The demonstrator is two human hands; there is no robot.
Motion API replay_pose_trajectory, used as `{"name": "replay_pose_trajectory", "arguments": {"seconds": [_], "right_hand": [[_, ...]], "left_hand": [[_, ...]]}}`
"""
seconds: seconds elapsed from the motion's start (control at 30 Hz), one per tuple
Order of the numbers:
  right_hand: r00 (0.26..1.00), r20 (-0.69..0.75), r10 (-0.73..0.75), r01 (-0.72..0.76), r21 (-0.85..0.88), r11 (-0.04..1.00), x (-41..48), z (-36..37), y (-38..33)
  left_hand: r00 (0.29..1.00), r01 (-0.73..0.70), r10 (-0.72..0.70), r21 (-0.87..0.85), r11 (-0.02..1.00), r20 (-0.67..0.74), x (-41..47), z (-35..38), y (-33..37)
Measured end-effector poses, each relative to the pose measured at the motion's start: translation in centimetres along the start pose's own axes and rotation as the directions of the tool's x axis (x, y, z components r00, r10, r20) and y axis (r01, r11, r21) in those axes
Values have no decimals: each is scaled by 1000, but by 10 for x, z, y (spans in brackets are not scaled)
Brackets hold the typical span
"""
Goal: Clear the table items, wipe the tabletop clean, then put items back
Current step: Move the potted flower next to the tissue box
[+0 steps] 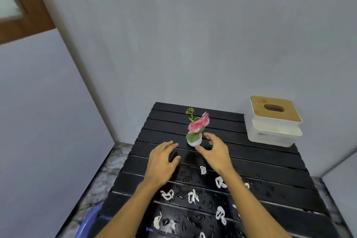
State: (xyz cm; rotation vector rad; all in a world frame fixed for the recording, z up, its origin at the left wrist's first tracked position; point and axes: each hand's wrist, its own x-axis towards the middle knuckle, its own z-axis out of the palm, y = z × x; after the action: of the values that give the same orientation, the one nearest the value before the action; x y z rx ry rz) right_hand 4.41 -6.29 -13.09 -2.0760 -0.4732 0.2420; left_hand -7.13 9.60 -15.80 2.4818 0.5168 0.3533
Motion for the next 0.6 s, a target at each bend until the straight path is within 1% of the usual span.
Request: {"name": "replay_pose_trajectory", "arguments": {"seconds": [0.13, 0.27, 0.37, 0.5, 0.6], "right_hand": [[999, -2, -48, 48, 8, 999, 11, 17, -6], [997, -71, -30, 34, 52, 998, 18, 24, -2], [996, -72, -44, 48, 65, 997, 21, 24, 0], [994, -67, -80, 79, -19, 997, 31, 25, 7], [993, -101, -55, 54, -6, 999, 37, 23, 12]], "left_hand": [[1000, -21, 21, 41, 999, 7, 11, 2, -9], [999, -34, 32, 90, 995, 19, 19, 8, -17], [999, -46, 46, 130, 990, 3, 21, 13, -18], [998, -58, 59, 115, 992, -5, 30, 15, -19], [999, -54, 55, 97, 994, -1, 39, 15, -20]]}}
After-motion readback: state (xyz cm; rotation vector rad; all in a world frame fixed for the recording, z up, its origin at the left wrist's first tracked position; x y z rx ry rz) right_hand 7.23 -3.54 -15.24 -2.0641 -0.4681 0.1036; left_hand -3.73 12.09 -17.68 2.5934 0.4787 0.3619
